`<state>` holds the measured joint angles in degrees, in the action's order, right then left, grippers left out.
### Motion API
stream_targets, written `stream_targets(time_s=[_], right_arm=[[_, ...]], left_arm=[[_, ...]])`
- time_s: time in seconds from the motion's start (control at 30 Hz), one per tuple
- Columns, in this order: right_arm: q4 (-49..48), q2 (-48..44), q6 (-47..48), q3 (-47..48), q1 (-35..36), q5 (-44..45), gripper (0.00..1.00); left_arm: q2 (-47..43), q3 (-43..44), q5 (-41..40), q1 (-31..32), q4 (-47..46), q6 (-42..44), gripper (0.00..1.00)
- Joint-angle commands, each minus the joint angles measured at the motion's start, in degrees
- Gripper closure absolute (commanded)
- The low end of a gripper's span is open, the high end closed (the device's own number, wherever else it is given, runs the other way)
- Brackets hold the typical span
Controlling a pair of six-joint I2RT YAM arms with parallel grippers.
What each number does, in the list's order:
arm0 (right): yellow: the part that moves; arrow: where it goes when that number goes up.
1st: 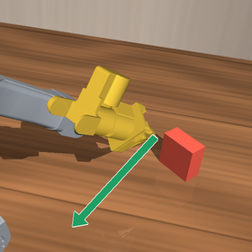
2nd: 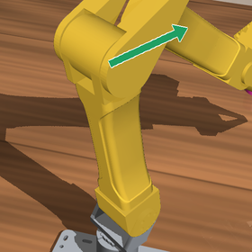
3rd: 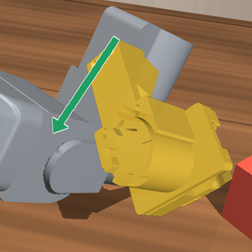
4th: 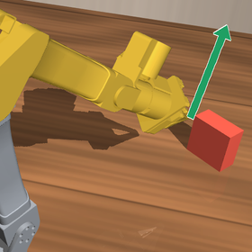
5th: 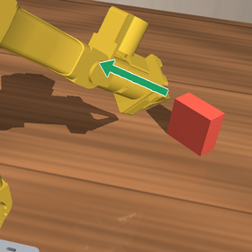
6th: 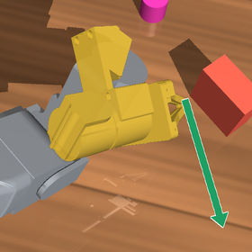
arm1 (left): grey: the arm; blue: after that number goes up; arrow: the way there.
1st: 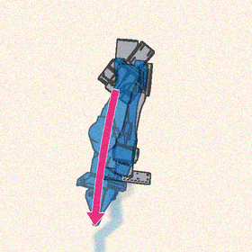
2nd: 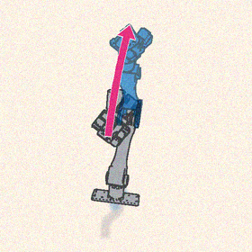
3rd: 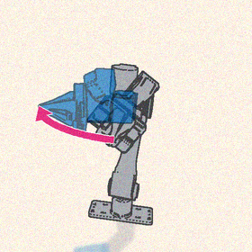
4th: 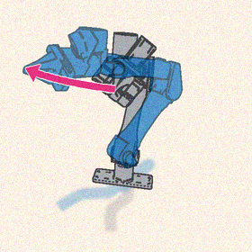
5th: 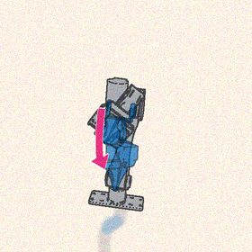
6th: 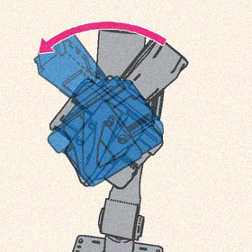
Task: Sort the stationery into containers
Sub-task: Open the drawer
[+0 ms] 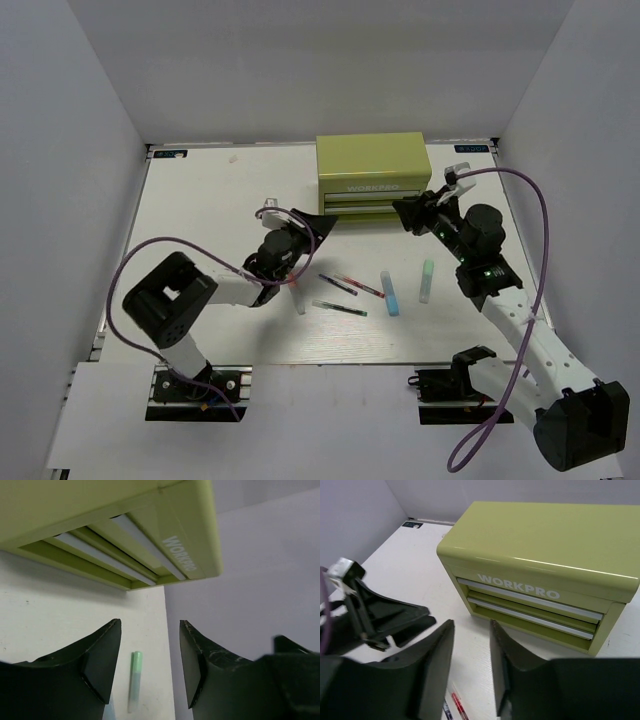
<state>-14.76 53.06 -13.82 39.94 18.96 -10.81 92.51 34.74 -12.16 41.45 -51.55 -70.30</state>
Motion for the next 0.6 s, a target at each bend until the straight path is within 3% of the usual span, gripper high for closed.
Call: stream_targets(time_s=[0.0,0.1,0.57], right_arm=[[-0.3,-2.3,-2.3,2.9,-0.7,-0.7,0.62],[0.3,-3.7,-2.5,2.9,-0.7,1.3,0.76],[-0.6,-7.1,-1.8,1.3,-1.1,4.3,0.77]], left_arm=[[5.0,3.5,-6.0,1.5,-3.6,-1.8,0.4],[9.7,6.2,-8.3,2.9,-5.7,-2.3,0.42],[19.9,12.0,-13.3,4.6,-15.7,-4.1,0.46]])
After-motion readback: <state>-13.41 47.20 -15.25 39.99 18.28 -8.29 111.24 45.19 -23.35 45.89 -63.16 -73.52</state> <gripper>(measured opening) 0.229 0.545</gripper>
